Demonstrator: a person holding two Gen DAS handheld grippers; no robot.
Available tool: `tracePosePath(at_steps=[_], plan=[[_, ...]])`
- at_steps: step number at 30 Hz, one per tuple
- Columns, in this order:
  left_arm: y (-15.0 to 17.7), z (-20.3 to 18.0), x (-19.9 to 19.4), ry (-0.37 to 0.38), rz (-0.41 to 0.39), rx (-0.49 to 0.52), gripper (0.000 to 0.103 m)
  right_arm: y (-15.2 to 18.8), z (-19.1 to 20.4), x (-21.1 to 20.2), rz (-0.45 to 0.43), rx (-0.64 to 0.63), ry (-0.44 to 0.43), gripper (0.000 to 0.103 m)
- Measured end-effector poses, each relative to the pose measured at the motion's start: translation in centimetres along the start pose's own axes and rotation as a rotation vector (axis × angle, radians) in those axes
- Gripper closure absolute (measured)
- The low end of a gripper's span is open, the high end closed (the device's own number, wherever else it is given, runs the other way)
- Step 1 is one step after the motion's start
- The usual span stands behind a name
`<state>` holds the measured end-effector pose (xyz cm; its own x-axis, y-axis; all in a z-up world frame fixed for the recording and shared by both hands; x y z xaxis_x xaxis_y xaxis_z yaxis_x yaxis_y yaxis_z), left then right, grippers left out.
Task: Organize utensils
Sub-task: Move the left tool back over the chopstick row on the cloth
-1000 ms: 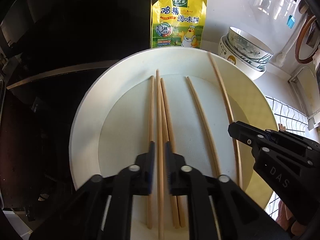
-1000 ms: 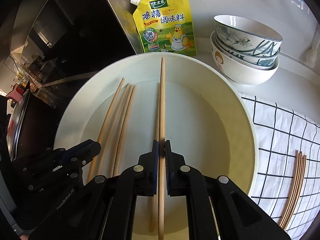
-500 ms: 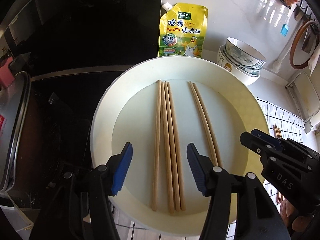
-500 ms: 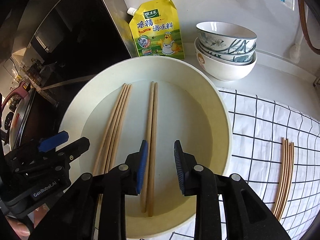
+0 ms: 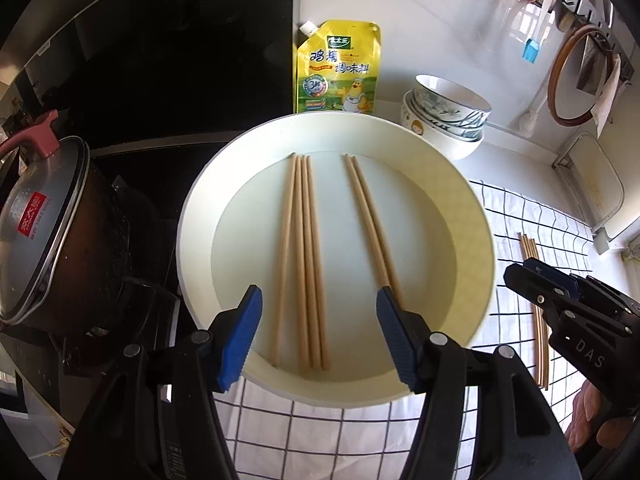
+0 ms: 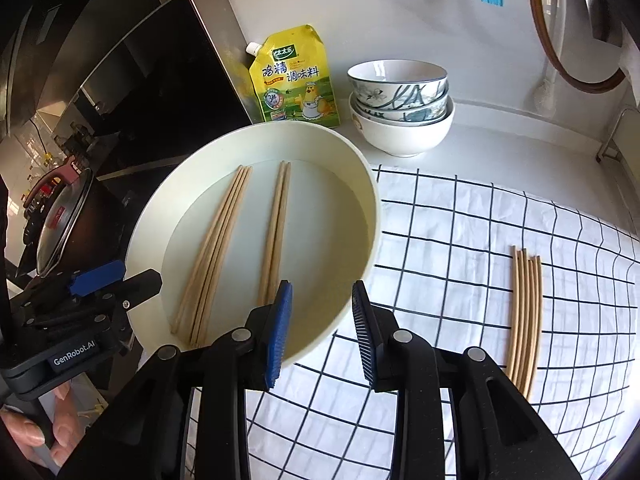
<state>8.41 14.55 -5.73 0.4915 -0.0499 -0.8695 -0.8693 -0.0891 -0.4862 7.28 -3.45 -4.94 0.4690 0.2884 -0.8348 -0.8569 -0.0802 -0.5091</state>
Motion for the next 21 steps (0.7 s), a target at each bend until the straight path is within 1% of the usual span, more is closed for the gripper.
tracePosePath(at_steps=[4, 8, 12, 16, 21], plan=[[0.4, -1.6, -1.0, 0.009, -0.013, 0.0, 0.043, 0.9, -2.4, -2.2, -0.023, 0.015, 0.023, 0.068], [0.8, -3.5, -1.7, 0.024, -0.026, 0.002, 0.041, 2.2, -5.1, -3.9, -0.035, 0.038, 0.048, 0.068], [1.6, -5.6, -2.0, 0.047, -0.021, 0.016, 0.041, 3.6, -7.5, -5.3, -0.054, 0.063, 0.074, 0.068], [2.1, -7.7, -2.5, 0.068, -0.033, 0.041, 0.041, 4.9, -9.7, -6.4, -0.072, 0.093, 0.087, 0.068], [3.2, -10.2, -2.8, 0.071, -0.043, 0.095, 0.04, 7.0, -12.4, -7.6, -0.077, 0.146, 0.101, 0.068]])
Point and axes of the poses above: each gripper's, at about its wrist camera, not at the fingertips, and x roughly the way its jaws point, z to its left, y to its underside, the point moved 5 cm from there along x, roughly the way its jaws point, and after that the axes turned 6 degrees about -x, right-handed, at the moved point
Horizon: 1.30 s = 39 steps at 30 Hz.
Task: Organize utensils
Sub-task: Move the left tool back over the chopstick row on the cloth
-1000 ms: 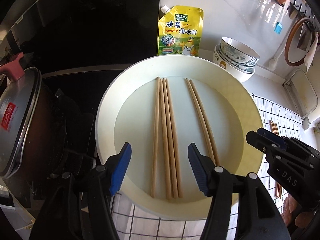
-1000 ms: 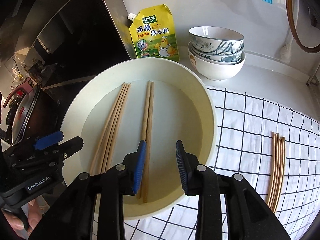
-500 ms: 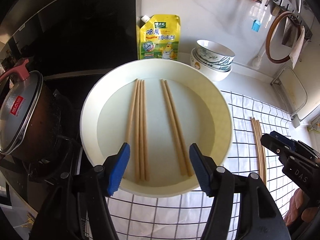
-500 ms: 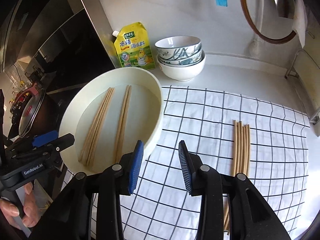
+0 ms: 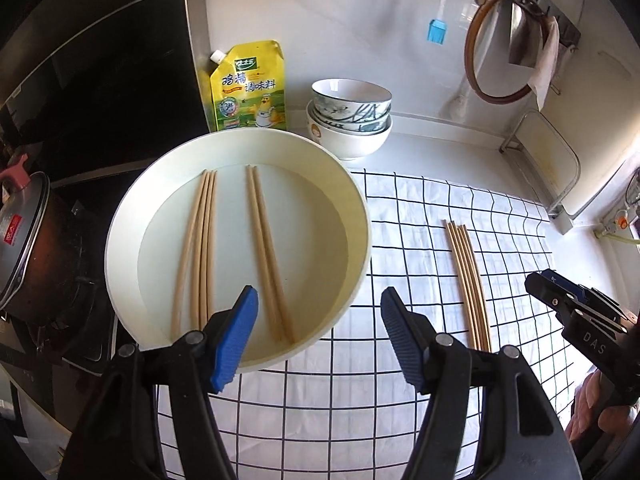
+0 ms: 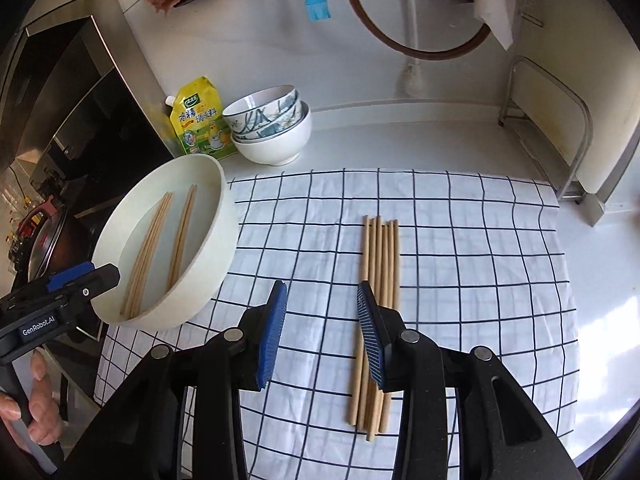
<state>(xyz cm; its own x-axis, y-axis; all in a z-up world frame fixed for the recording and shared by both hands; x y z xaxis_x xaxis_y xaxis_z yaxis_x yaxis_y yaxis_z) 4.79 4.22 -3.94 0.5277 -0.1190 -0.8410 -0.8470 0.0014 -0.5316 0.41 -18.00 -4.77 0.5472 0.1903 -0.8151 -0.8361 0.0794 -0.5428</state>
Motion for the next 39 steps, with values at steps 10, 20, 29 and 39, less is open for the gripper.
tracePosePath(at_steps=[10, 20, 29, 39], plan=[[2.0, -3.9, 1.4, 0.008, 0.041, 0.016, 0.04, 2.0, -3.9, -0.5, 0.016, 0.025, 0.012, 0.067], [4.1, -8.3, 4.3, 0.046, 0.098, 0.039, 0.04, 5.0, -6.4, 2.8, 0.11, 0.027, 0.014, 0.067], [5.3, -10.2, 6.7, 0.041, 0.141, 0.08, 0.04, 6.5, -6.8, 5.7, 0.145, 0.031, 0.0, 0.067], [5.6, -10.0, 8.2, 0.018, 0.148, 0.075, 0.04, 6.3, -6.5, 7.7, 0.149, 0.036, 0.011, 0.067]])
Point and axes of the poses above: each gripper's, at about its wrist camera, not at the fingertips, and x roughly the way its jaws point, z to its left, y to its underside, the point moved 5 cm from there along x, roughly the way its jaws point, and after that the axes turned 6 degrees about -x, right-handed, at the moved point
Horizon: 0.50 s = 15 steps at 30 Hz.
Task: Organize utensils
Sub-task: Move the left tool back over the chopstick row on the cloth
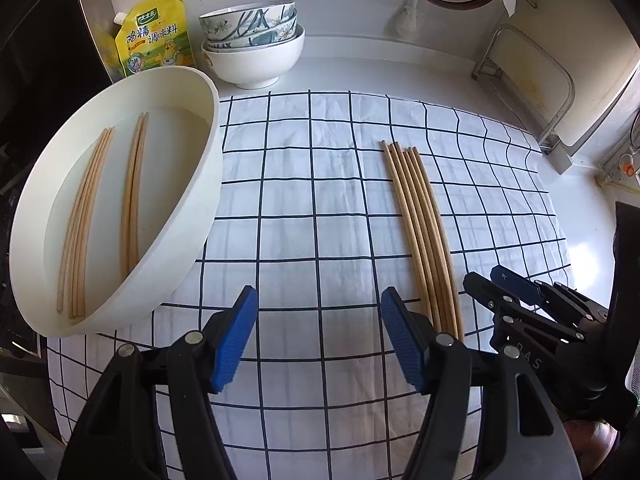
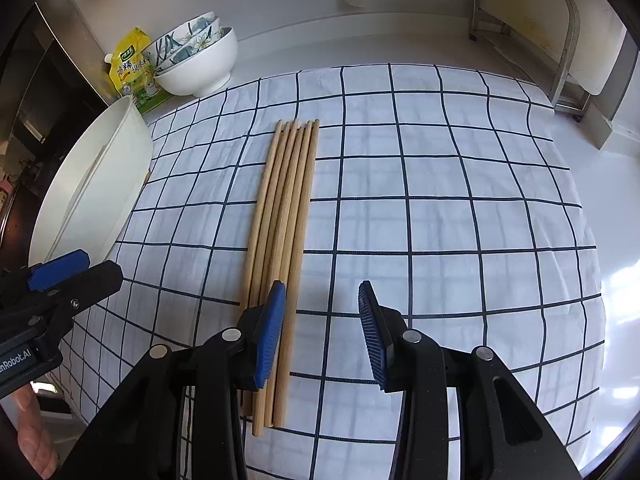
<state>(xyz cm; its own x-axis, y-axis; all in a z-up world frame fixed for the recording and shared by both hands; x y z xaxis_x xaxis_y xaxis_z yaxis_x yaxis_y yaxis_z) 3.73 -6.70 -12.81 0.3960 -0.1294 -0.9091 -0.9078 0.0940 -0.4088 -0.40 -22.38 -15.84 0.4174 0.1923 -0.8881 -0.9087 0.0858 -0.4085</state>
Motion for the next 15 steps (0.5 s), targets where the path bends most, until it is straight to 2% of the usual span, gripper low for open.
tracePosePath(at_steps=[15], plan=[[0.5, 0.8, 0.9, 0.003, 0.014, -0.025, 0.04, 0.5, 0.6, 1.3, 0.017, -0.04, 0.086, 0.067]])
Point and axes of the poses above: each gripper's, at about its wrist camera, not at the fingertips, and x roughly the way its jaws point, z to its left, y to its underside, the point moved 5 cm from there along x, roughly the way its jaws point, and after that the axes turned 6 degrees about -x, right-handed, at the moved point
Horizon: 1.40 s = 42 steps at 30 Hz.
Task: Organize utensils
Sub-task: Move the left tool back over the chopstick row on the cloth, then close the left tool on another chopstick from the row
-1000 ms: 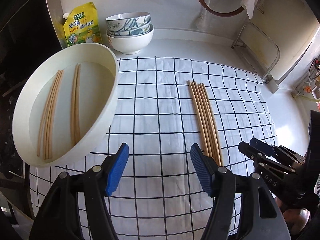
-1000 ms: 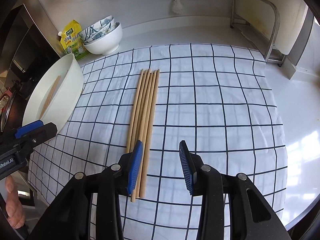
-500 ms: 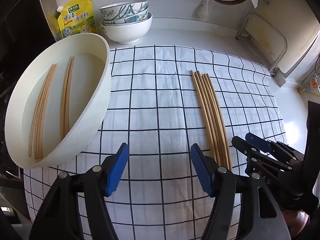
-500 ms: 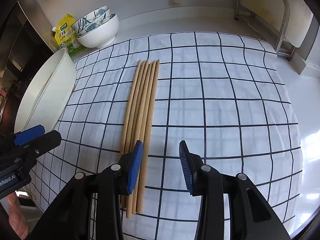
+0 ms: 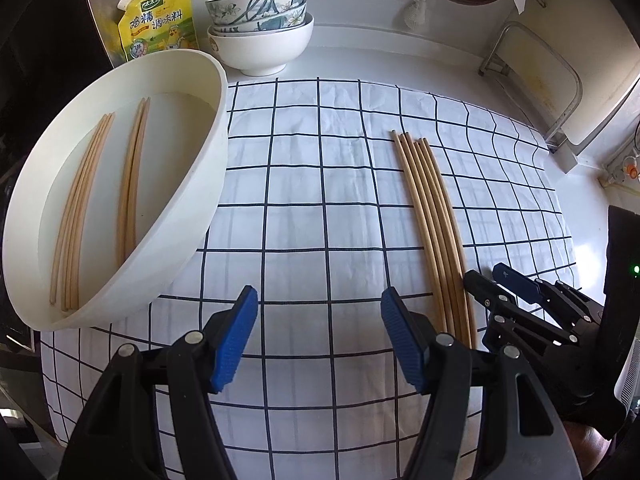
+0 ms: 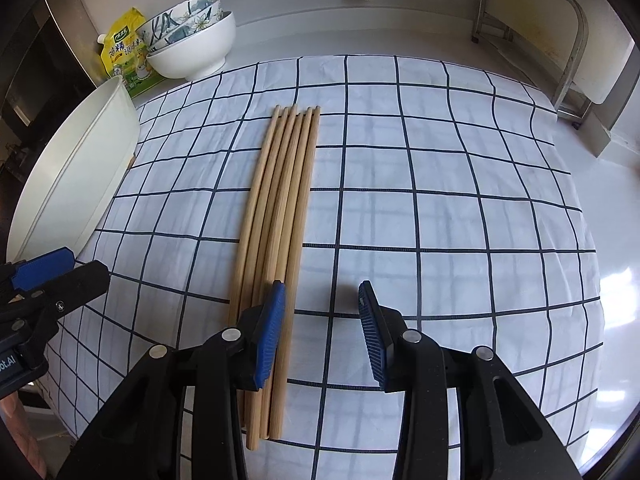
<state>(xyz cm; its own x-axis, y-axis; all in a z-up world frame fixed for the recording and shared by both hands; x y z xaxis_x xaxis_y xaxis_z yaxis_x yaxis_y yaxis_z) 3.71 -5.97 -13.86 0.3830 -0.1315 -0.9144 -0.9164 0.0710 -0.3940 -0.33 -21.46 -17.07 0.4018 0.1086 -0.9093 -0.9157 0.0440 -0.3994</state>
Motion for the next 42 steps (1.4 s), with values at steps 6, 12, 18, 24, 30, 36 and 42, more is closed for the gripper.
tracePosePath(at_steps=[6, 12, 18, 24, 30, 36, 42], plan=[[-0.1, -0.4, 0.2, 0.003, -0.001, -0.001, 0.04, -0.2, -0.2, 0.0, -0.001, -0.015, 0.015, 0.067], [-0.2, -1.5, 0.9, 0.016, -0.003, 0.008, 0.04, -0.1, -1.9, -0.4, -0.005, 0.007, 0.029, 0.067], [0.0, -3.5, 2.3, 0.051, -0.007, 0.016, 0.04, 0.4, -4.2, -0.9, -0.021, 0.02, 0.043, 0.067], [0.4, -5.2, 4.2, 0.054, 0.011, 0.037, 0.04, 1.0, -6.4, -1.1, -0.013, 0.036, 0.052, 0.067], [0.5, -6.2, 5.3, 0.034, 0.024, 0.061, 0.039, 0.8, -6.4, -1.9, -0.045, 0.036, 0.017, 0.067], [0.5, -6.7, 5.8, -0.034, 0.024, 0.105, 0.038, 0.4, -5.5, -1.8, -0.042, 0.022, -0.017, 0.067], [0.3, -5.6, 5.7, -0.072, 0.03, 0.079, 0.037, 0.1, -4.2, -1.6, -0.047, -0.026, -0.03, 0.066]])
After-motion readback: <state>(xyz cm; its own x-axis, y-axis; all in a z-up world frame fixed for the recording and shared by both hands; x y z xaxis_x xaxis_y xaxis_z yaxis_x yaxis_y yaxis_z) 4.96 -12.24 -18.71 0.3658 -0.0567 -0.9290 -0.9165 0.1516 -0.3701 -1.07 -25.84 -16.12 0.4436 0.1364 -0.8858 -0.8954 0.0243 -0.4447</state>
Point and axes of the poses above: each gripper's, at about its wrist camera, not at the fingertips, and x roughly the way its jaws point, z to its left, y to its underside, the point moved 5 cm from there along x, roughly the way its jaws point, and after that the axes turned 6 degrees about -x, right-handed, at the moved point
